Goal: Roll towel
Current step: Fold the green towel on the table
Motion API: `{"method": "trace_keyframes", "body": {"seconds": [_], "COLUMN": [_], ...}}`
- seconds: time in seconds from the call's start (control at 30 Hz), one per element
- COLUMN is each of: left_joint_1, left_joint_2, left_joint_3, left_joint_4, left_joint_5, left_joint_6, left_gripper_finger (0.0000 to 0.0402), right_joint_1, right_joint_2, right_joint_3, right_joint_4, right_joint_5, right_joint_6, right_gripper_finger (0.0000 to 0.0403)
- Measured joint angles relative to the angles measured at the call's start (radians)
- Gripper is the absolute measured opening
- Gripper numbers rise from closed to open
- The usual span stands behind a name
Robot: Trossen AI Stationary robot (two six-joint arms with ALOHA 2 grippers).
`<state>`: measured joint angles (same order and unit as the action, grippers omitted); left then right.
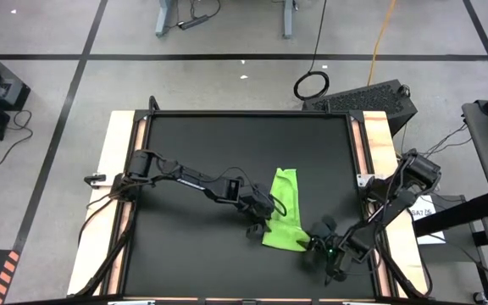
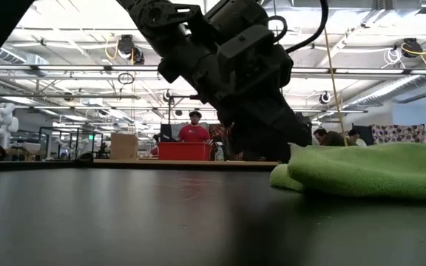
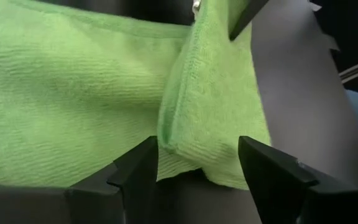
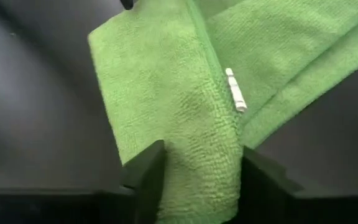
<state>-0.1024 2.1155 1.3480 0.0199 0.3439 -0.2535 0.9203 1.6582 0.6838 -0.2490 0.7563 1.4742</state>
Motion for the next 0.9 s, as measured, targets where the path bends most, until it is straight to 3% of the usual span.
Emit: {"method": "trace_keyframes", "body": {"seconds": [0.2,0.4,0.5,0.6,0.8,0.9], "left_joint_1": [-0.003,-0.005,-0.005,-0.007,-0.016,-0.018], "left_joint_2": [0.0,0.0,0.0,-0.007,-0.009,-0.009], "left_joint_3": [0.0,0.0,0.0,0.0,0.0,0.0], "left_joint_4": [-0.009,-0.003,-0.003,-0.002,-0.012,-0.01], "left_joint_5": [-0.019,-0.021,-0.036,-0.043,-0.024,-0.019], "left_joint_6": [0.019,0.058,0.088,0.116,0.105,0.085], "left_gripper_finger": [0.0162,0.0087,0.007,0.0085,0.0194,0.0215], "right_joint_1": [0.004,0.01,0.01,0.01,0.011,0.011], "right_joint_2": [0.005,0.002,-0.001,-0.004,-0.009,-0.009], "right_joint_3": [0.005,0.032,0.057,0.076,0.097,0.097], "right_joint_4": [-0.007,-0.008,-0.013,-0.022,-0.084,-0.085], "right_joint_5": [0.046,0.064,0.071,0.077,0.083,0.083], "right_joint_6": [-0.032,-0.096,-0.144,-0.172,-0.18,-0.185], "right_gripper_finger": [0.0018,0.0004,0.0003,0.0002,0.0001,0.0001]}}
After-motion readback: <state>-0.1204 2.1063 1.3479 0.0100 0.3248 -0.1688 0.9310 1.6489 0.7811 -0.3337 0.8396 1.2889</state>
